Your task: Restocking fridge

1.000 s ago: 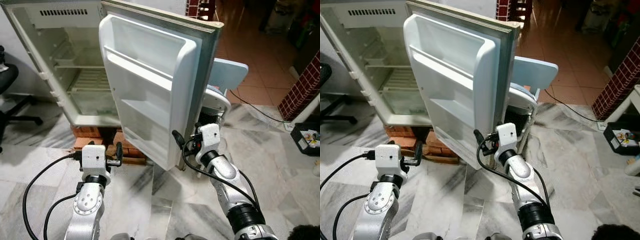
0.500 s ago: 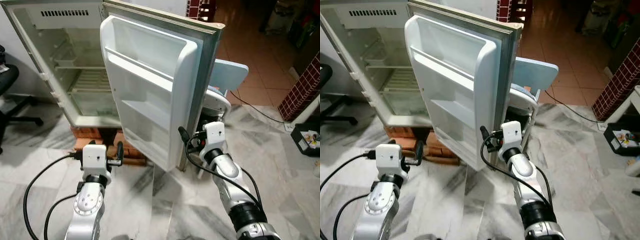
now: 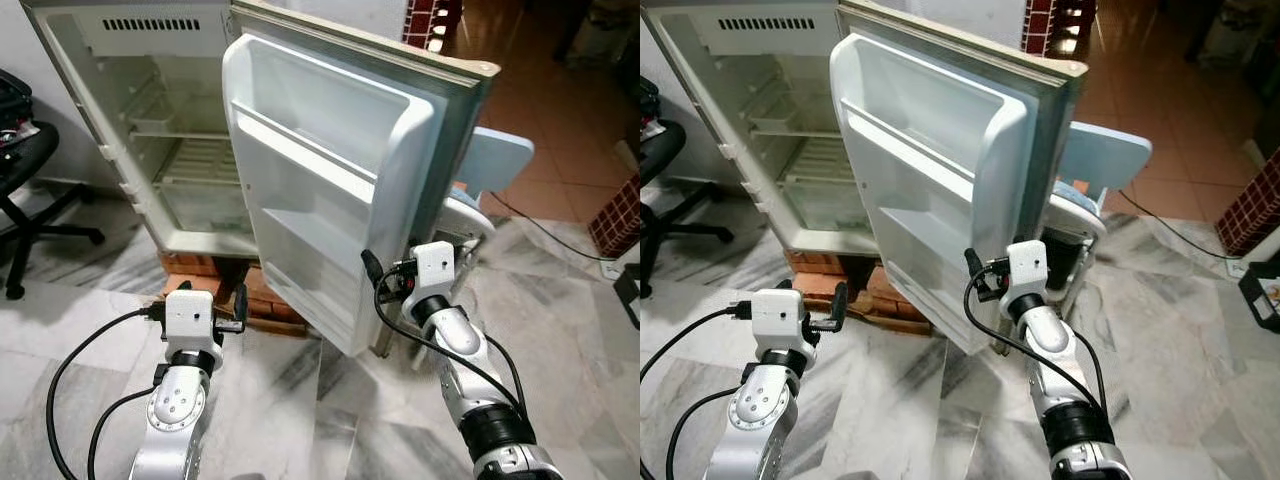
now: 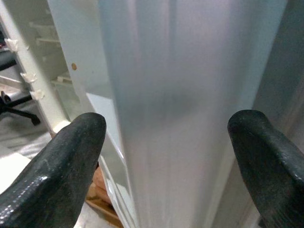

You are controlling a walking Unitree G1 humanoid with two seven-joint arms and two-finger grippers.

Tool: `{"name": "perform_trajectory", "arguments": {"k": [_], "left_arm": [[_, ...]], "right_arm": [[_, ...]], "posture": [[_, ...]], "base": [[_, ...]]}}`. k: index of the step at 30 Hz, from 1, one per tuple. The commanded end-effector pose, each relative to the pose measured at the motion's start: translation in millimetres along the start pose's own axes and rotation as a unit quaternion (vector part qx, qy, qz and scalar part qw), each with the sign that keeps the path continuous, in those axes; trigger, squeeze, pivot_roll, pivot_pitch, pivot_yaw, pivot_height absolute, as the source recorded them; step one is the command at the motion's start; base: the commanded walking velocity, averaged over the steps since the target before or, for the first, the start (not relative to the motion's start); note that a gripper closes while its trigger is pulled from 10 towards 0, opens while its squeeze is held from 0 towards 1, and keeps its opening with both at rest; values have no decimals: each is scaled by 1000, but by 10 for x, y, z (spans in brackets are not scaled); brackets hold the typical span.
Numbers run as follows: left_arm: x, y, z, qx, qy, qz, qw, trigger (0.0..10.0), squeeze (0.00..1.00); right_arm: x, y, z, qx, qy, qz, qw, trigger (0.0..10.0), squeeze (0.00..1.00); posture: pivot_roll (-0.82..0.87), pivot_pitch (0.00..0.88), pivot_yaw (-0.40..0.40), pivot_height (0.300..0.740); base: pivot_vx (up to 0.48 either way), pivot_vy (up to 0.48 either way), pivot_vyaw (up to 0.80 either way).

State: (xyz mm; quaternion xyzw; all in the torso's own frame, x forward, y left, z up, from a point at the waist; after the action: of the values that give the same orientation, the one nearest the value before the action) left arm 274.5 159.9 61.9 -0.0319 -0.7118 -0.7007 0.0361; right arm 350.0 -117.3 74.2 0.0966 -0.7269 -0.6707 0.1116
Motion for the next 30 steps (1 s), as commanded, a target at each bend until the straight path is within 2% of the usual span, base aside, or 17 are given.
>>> {"name": "perform_trajectory", "arguments": {"k": [1, 12, 16, 17, 19, 22, 23, 26, 30], "left_arm": [[8, -16, -43, -1, -11, 6, 1000, 10000, 0], [197, -218, 69, -10, 0, 48, 999, 10000, 0], [346, -335, 104, -18, 2, 73, 997, 10000, 0], [371, -358, 107, -18, 2, 77, 997, 10000, 0], [459, -448, 107, -17, -2, 99, 995, 10000, 0], [507, -512, 92, -16, -8, 118, 993, 10000, 0], [548, -559, 66, -16, -14, 132, 991, 10000, 0], [603, -603, 11, -16, -23, 144, 989, 10000, 0], [588, -597, 43, -11, -13, 145, 989, 10000, 0]], "right_arm": [[38, -14, -117, 4, -16, 2, 1000, 10000, 0], [236, -170, -251, -5, -21, 27, 999, 10000, 0], [256, -252, -340, -10, -21, 48, 999, 10000, 0], [233, -239, -369, -13, -26, 47, 998, 10000, 0], [80, -137, -474, -29, -55, 42, 997, 10000, 0], [-43, -31, -501, -35, -66, 34, 997, 10000, 0], [-149, 67, -495, -45, -68, 27, 996, 10000, 0], [-302, 215, -456, -59, -66, 17, 996, 10000, 0], [-444, 368, -383, -87, -55, 1, 995, 10000, 0]], "posture": [[-7, 36, 39, 740], [-6, 42, 34, 740], [-3, 47, 32, 740], [-1, 47, 32, 740], [8, 46, 29, 740], [18, 46, 26, 740], [28, 47, 22, 740], [44, 49, 13, 740], [51, 54, 1, 740]], "base": [[0, 0, 0], [0, 0, 0], [0, 0, 0], [0, 0, 0], [0, 0, 0], [0, 0, 0], [0, 0, 0], [0, 0, 0], [0, 0, 0]]}}
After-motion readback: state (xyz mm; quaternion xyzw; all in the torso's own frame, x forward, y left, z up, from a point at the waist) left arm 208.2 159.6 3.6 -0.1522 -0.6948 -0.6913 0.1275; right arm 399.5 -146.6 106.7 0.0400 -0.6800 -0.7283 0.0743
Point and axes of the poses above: a point about 5 cm out from each wrist's last joint towards the gripper, its own x axis pointing back from the gripper into the wrist, its own y axis along the axis of the wrist's last joint, z = x × y, the point moved 4 cm from there along -x, pointing out of the wrist towards the gripper, and after that the axes turned 5 degrees about x, right-handed, at the moved point
